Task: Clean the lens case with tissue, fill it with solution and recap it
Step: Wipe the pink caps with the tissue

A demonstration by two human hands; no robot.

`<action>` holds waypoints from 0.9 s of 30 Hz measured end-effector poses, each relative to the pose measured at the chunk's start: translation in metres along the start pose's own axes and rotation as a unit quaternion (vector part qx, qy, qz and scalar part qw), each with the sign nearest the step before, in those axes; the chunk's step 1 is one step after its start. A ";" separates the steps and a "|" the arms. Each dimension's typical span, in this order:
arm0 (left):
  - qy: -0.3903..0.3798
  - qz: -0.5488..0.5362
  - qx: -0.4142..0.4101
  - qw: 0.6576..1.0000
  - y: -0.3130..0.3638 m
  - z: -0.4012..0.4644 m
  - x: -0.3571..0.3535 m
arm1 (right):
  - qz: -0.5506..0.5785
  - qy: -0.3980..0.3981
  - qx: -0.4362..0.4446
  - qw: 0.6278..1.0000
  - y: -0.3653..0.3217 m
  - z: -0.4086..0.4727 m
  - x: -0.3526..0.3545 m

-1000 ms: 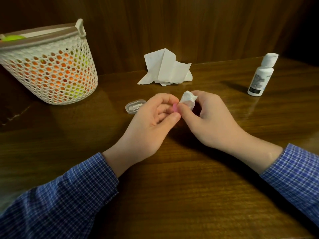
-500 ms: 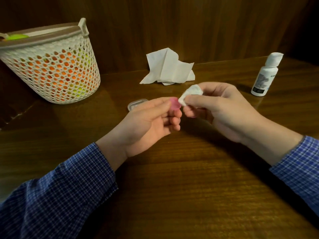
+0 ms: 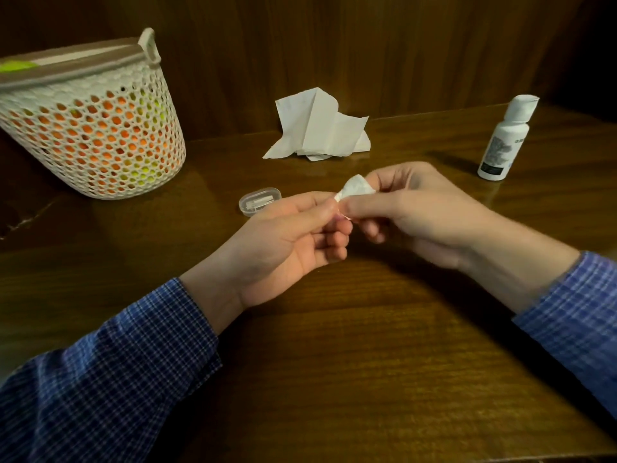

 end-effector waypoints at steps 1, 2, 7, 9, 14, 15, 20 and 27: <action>-0.001 0.002 -0.002 1.000 -0.001 0.000 0.000 | 0.037 -0.029 -0.042 0.998 0.003 0.000 -0.001; 0.000 0.004 -0.005 1.000 -0.001 0.000 0.000 | 0.013 -0.024 -0.036 0.999 0.003 0.000 0.002; 0.016 0.011 -0.049 0.999 0.007 0.003 0.005 | -0.211 0.158 0.170 0.950 -0.022 -0.009 0.002; 0.035 0.034 -0.073 0.996 0.012 0.005 0.005 | -0.163 0.174 0.154 0.959 -0.020 -0.006 0.009; 0.179 0.248 -0.142 0.941 0.029 0.008 0.021 | -0.037 0.198 -0.065 0.977 0.014 0.015 0.043; 0.190 0.299 -0.154 0.922 0.032 0.008 0.021 | -0.031 0.202 -0.089 0.975 0.019 0.018 0.048; 0.216 0.462 -0.199 0.837 0.036 0.013 0.015 | -0.024 0.211 -0.099 0.972 0.028 0.028 0.058; 0.228 0.550 -0.137 0.792 0.029 0.028 0.016 | -0.034 0.164 -0.171 0.971 0.042 0.035 0.061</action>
Point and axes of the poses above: each hand's wrist, its own z-axis towards the middle knuckle, its own x-axis out of the back of the hand, y = z × x, the point moved 7 cm from there along z, towards the middle knuckle, and after that the axes turned 2 degrees about y, right-handed, at the moved point
